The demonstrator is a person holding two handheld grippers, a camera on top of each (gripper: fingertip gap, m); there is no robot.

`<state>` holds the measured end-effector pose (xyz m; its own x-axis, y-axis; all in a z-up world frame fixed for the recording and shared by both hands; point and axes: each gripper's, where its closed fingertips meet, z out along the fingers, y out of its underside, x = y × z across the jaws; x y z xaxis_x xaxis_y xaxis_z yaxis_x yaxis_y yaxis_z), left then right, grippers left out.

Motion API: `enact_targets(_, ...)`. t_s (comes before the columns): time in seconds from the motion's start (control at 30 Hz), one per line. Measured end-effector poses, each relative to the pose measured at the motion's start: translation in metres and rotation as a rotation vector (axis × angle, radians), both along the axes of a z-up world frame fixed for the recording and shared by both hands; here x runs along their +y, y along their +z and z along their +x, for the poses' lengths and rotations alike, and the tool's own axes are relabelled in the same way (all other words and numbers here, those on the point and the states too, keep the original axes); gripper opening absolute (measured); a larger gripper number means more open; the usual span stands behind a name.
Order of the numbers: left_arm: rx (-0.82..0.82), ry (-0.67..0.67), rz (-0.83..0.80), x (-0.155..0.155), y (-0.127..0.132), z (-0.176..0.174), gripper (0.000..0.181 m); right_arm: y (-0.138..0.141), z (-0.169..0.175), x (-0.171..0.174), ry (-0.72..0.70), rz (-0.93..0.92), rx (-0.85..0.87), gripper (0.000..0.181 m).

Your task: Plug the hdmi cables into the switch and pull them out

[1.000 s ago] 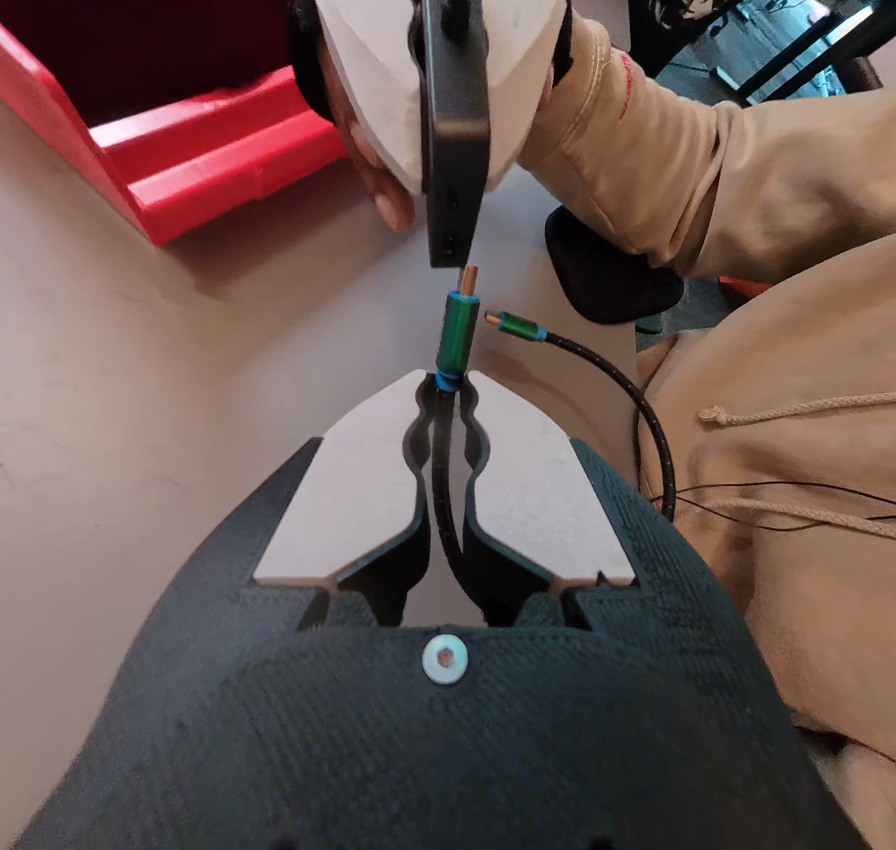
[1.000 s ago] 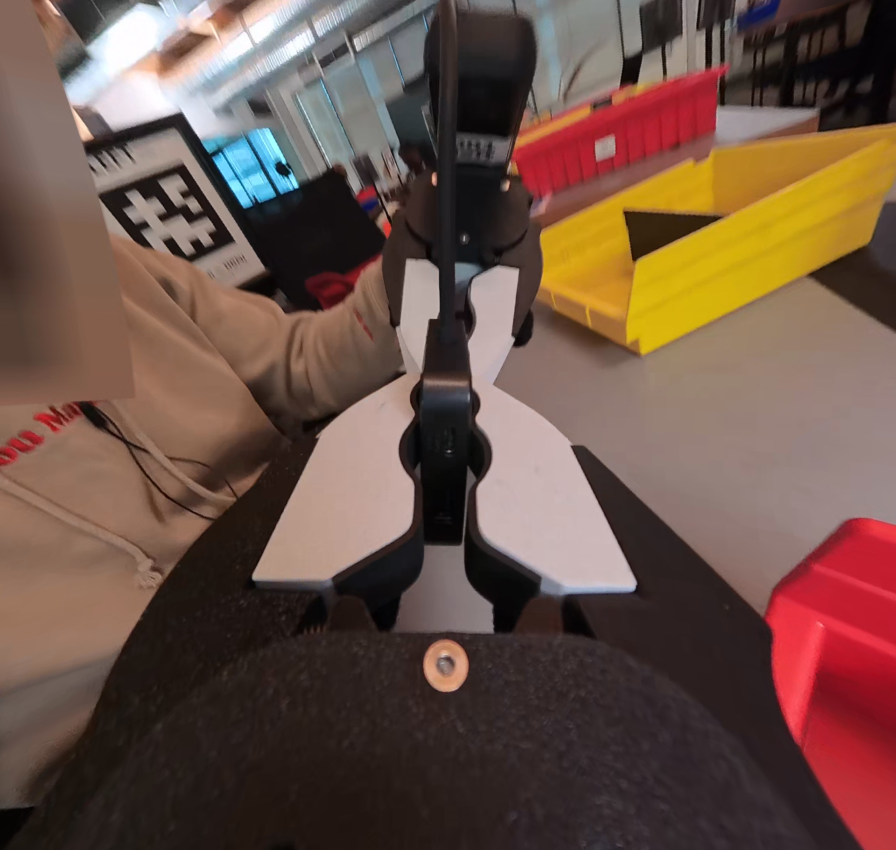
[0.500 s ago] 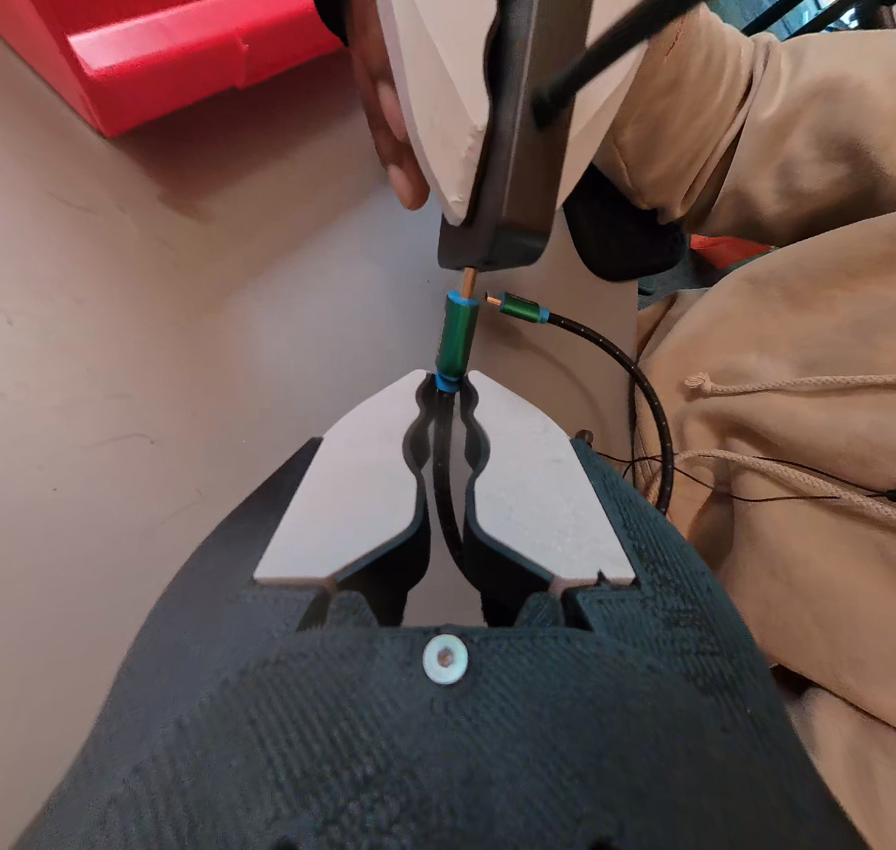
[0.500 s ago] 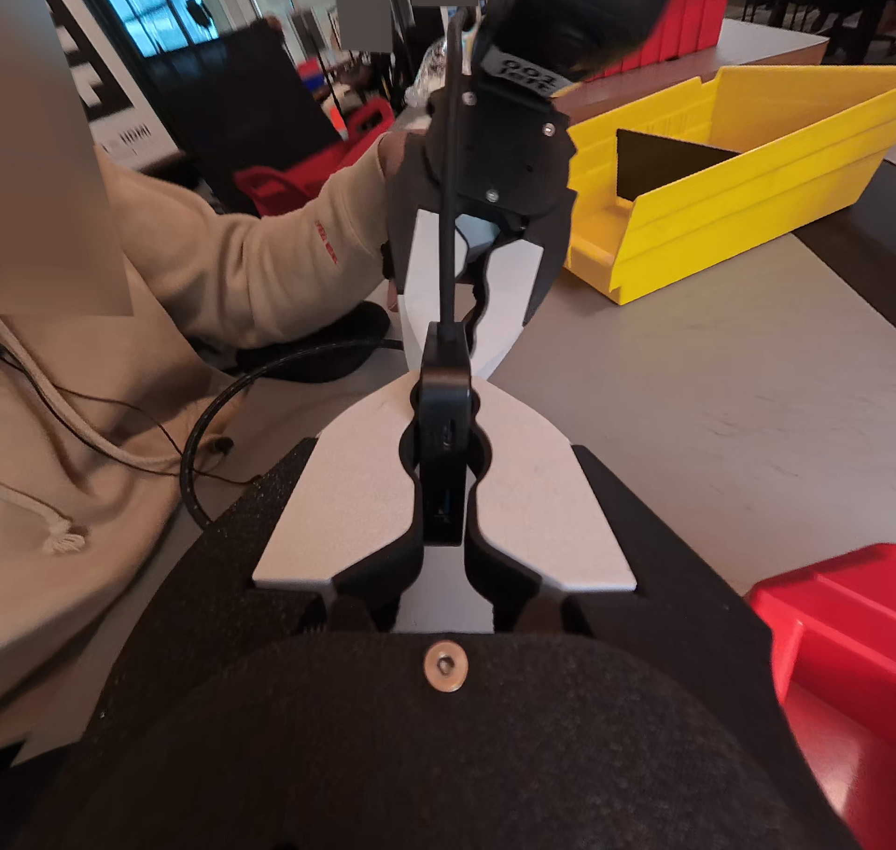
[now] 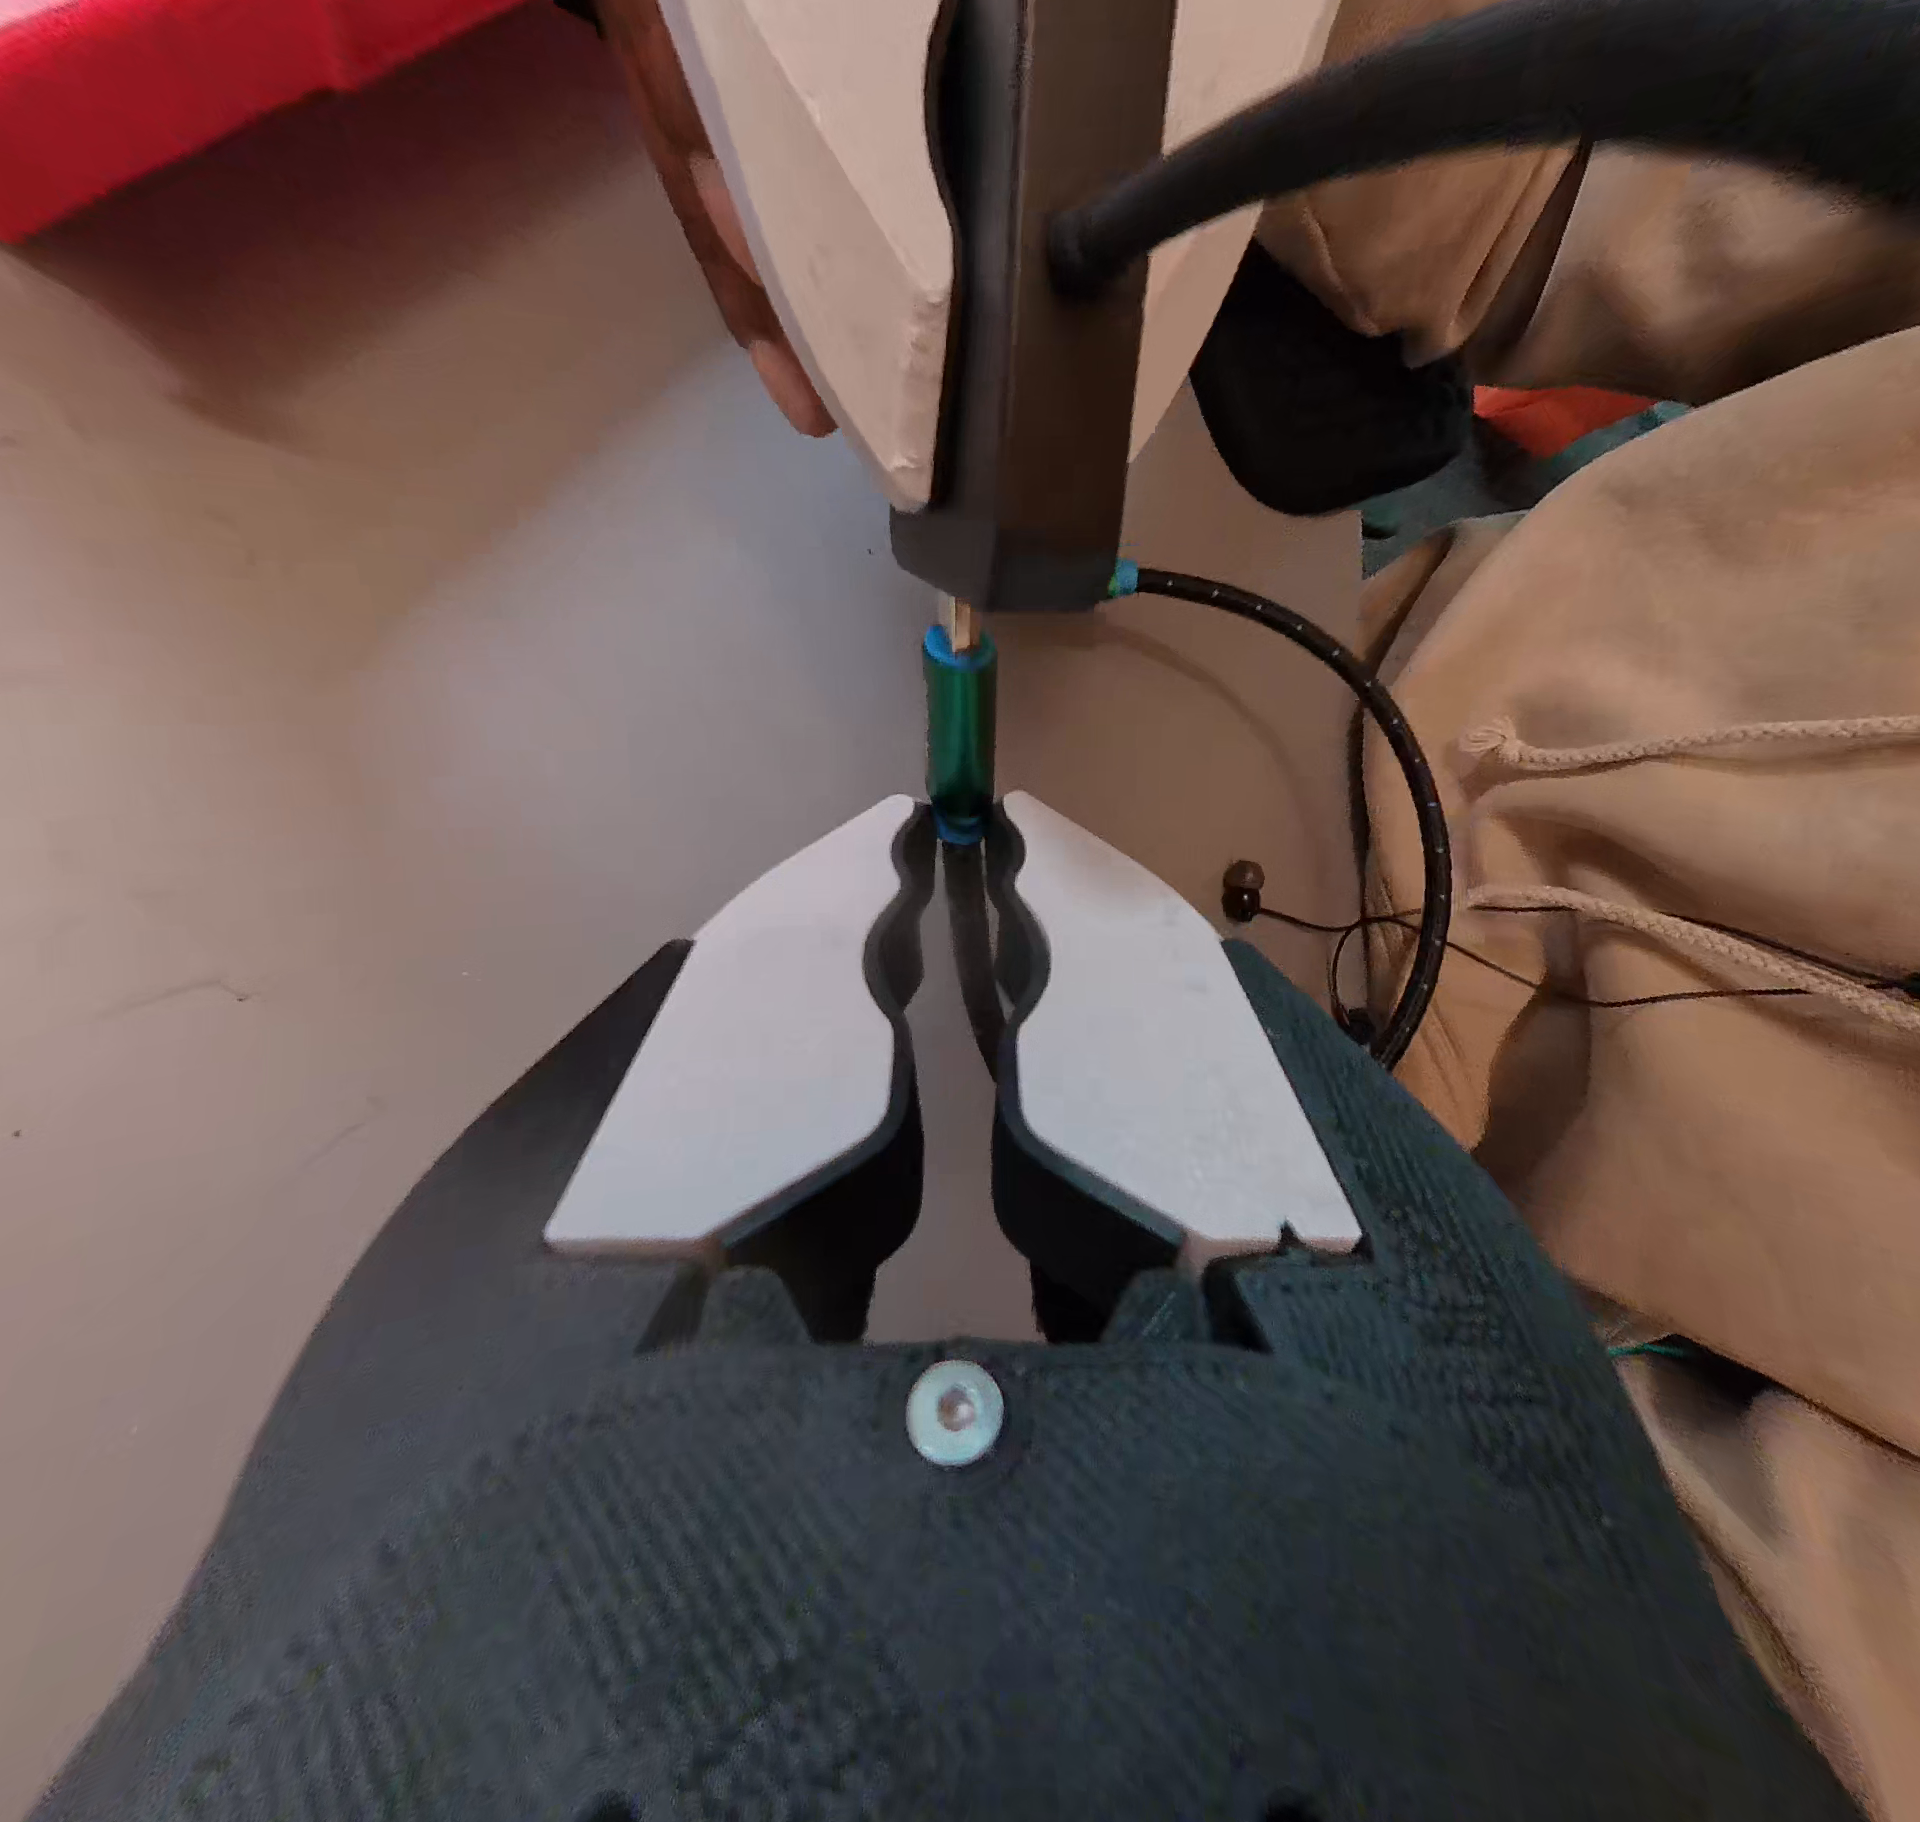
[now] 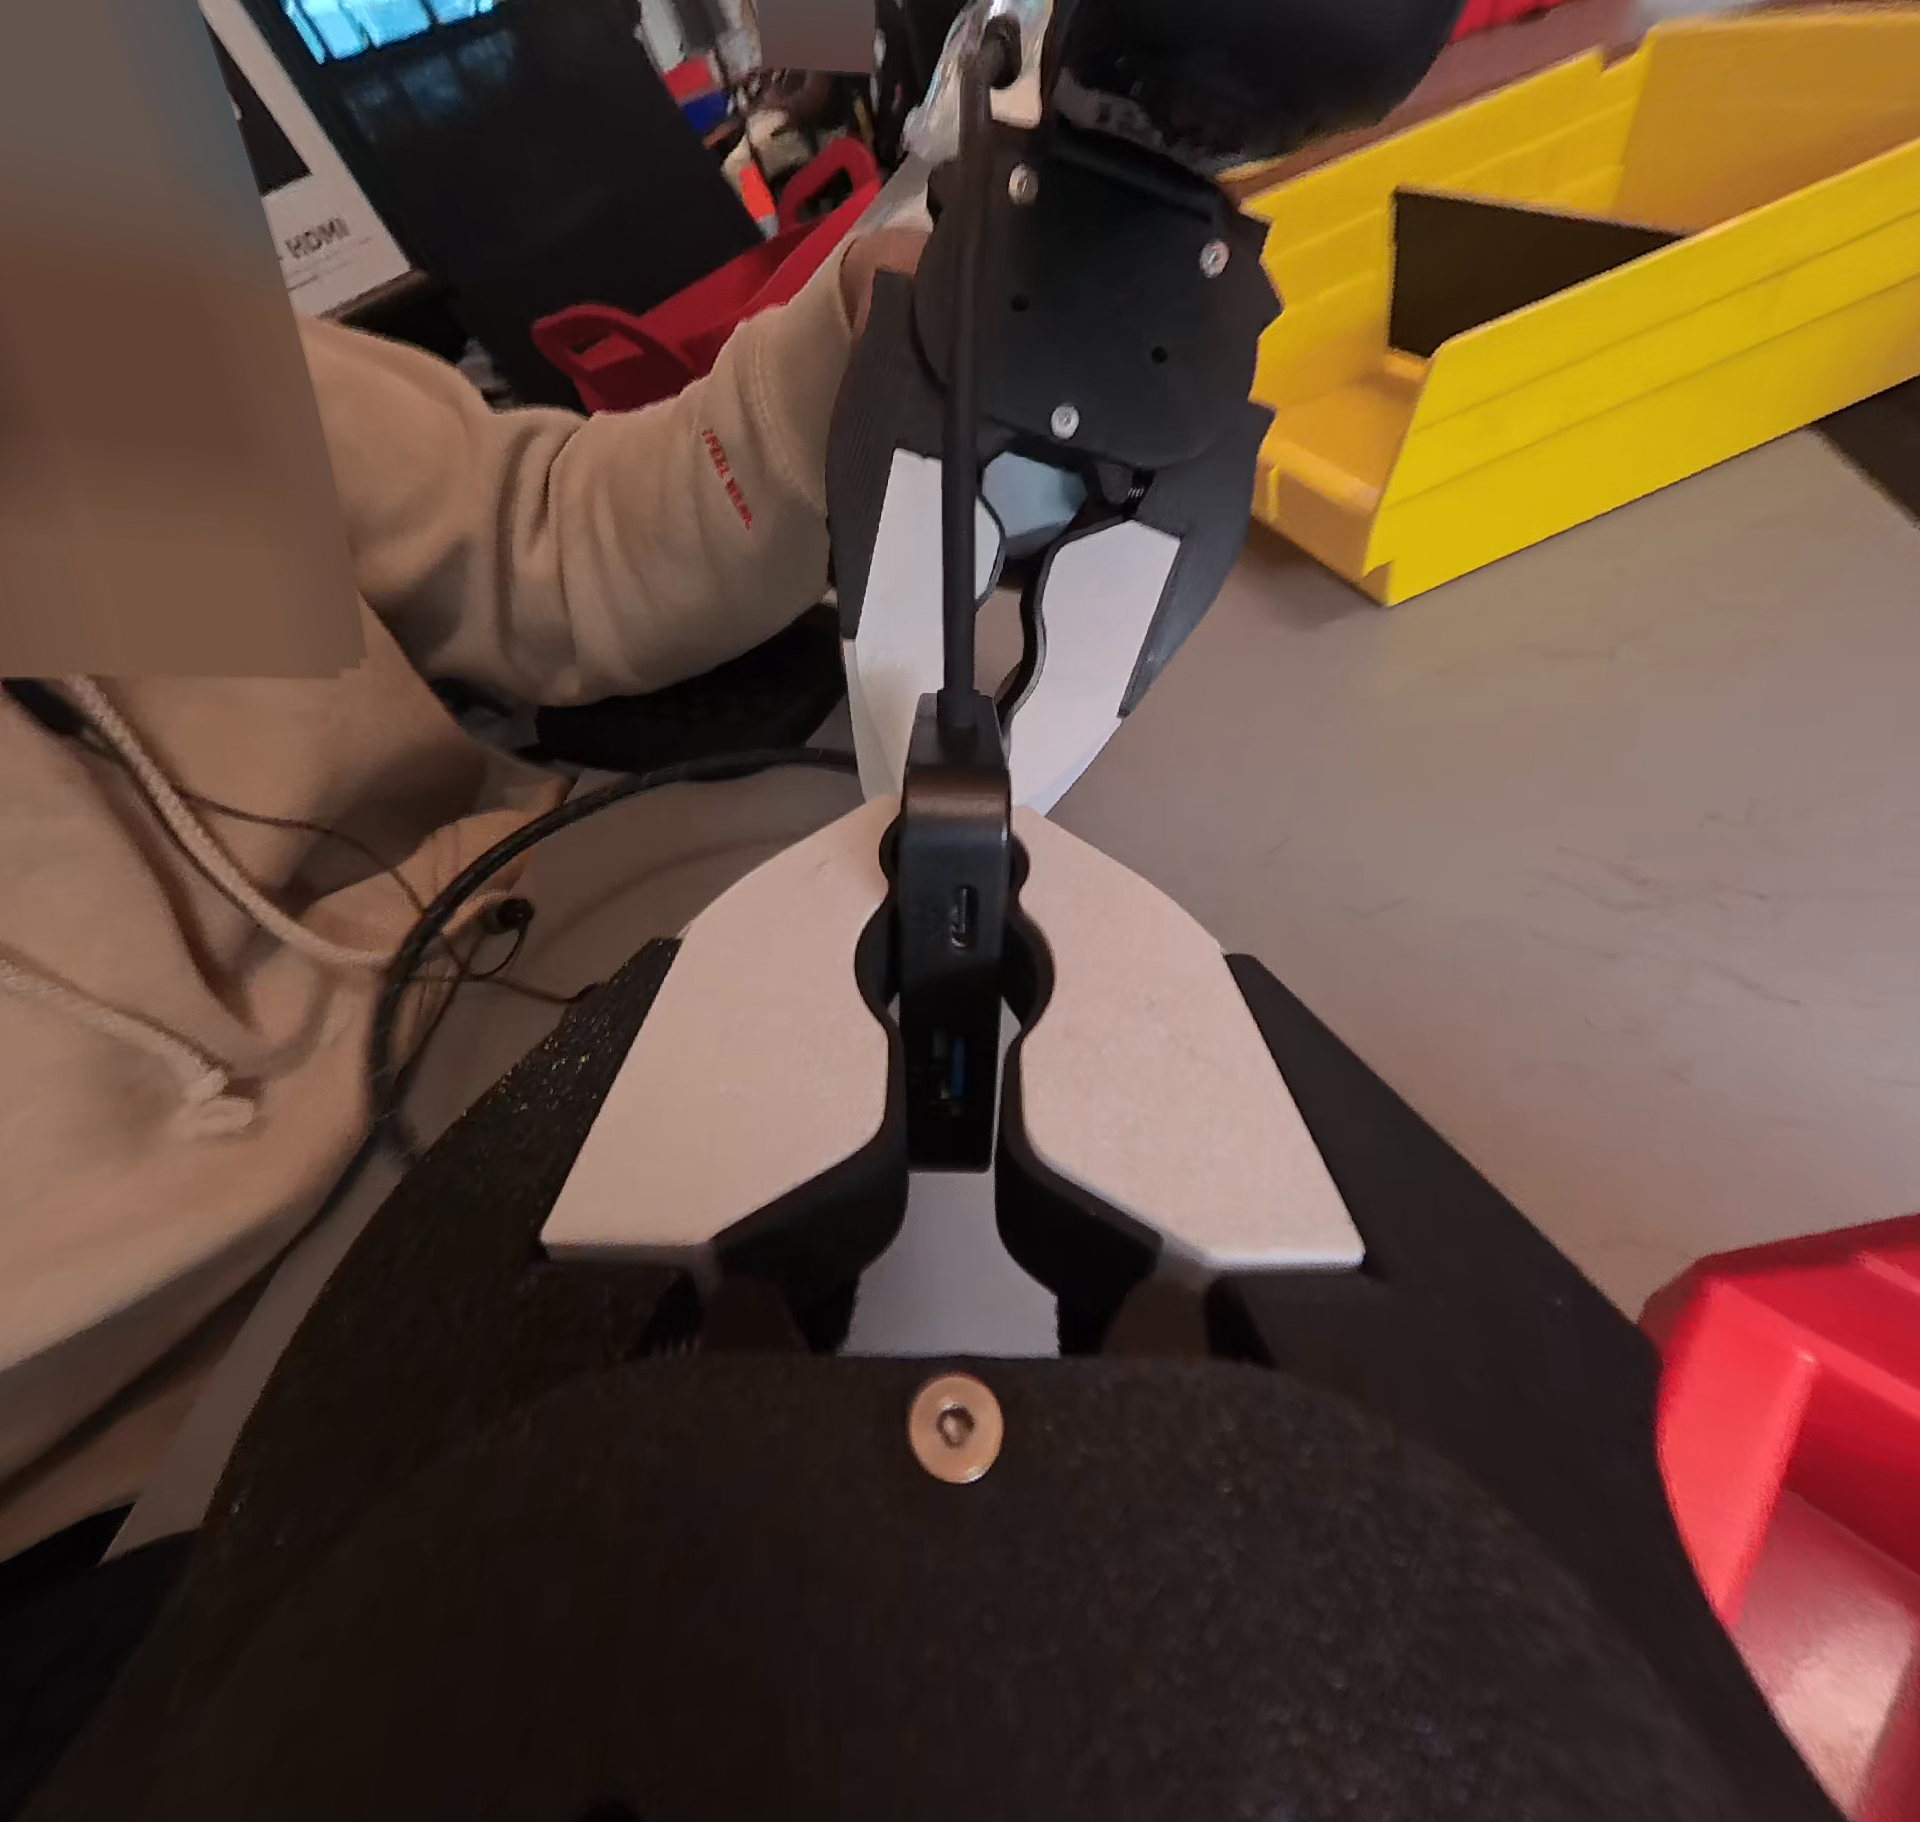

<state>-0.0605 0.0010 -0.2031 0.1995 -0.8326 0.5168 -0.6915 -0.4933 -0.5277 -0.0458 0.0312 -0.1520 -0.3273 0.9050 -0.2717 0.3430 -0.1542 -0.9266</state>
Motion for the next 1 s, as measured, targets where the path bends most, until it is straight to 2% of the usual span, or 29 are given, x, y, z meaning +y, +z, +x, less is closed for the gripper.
enact_targets(0.33,-0.006,-0.039,0.066,0.001,0.0,0.002,0.01,-0.005,0.0,-0.006,0.037,-0.046,-0.028,0.013)
enact_targets(0.4,-0.07,0.007,0.095,0.012,0.008,0.003,0.01,0.002,0.001,0.001,0.004,-0.066,0.02,0.013)
enact_targets(0.53,-0.318,0.143,0.07,0.037,0.038,0.003,0.01,0.026,0.005,0.026,-0.112,-0.131,0.172,0.013)
enact_targets(0.67,-0.46,0.212,0.072,0.05,0.057,-0.002,0.01,0.041,0.003,0.038,-0.185,-0.177,0.28,0.014)
enact_targets(1.0,-0.658,0.32,0.069,0.073,0.072,-0.011,0.009,0.059,-0.009,0.055,-0.382,-0.116,0.399,0.015)
